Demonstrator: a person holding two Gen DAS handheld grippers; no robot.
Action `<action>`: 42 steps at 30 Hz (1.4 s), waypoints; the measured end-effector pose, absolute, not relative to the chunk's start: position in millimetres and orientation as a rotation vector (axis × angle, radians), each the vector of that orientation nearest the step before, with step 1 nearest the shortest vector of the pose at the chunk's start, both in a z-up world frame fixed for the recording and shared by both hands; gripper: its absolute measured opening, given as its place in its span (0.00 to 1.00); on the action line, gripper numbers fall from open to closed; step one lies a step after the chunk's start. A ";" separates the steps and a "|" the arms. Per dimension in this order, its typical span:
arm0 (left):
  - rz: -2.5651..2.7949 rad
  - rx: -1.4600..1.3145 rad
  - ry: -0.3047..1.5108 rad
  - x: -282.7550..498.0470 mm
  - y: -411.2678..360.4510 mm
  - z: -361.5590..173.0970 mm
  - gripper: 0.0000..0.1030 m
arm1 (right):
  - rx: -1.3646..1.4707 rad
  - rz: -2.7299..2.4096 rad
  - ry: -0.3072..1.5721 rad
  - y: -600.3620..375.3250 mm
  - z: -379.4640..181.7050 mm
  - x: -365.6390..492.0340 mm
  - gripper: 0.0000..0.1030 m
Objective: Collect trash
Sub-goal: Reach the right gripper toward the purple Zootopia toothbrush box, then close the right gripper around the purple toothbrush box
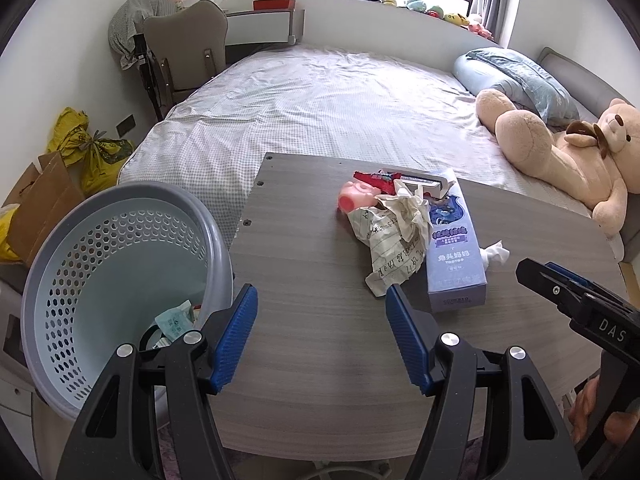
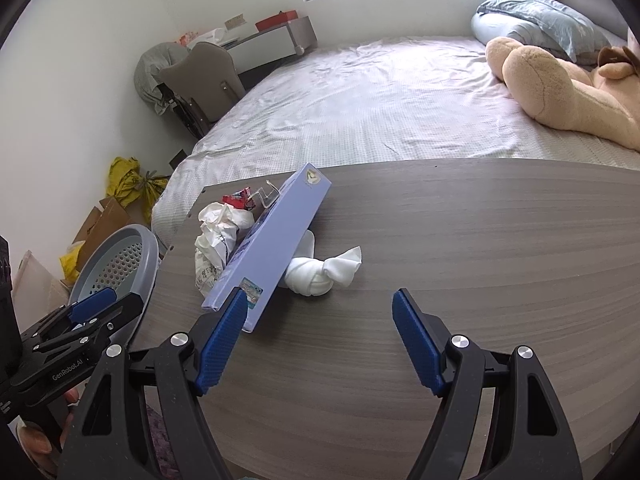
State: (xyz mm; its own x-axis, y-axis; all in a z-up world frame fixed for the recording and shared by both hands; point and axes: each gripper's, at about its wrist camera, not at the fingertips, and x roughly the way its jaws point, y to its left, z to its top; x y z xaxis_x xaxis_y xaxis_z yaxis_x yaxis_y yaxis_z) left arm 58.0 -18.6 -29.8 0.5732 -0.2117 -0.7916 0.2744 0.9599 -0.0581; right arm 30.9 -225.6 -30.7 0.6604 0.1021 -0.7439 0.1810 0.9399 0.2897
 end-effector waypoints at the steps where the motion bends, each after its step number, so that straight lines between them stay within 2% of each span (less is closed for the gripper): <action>1: -0.280 0.076 0.917 58.9 -18.5 -30.6 0.62 | 0.354 -0.041 0.852 -223.4 -29.9 33.2 0.71; 24: -0.230 0.039 0.903 62.0 7.1 -35.6 0.62 | 0.136 -0.068 0.916 -150.7 -46.3 73.7 0.71; 42: -0.247 0.055 0.899 55.1 -0.9 -33.1 0.62 | 0.181 -0.183 0.898 -196.4 -47.3 48.7 0.71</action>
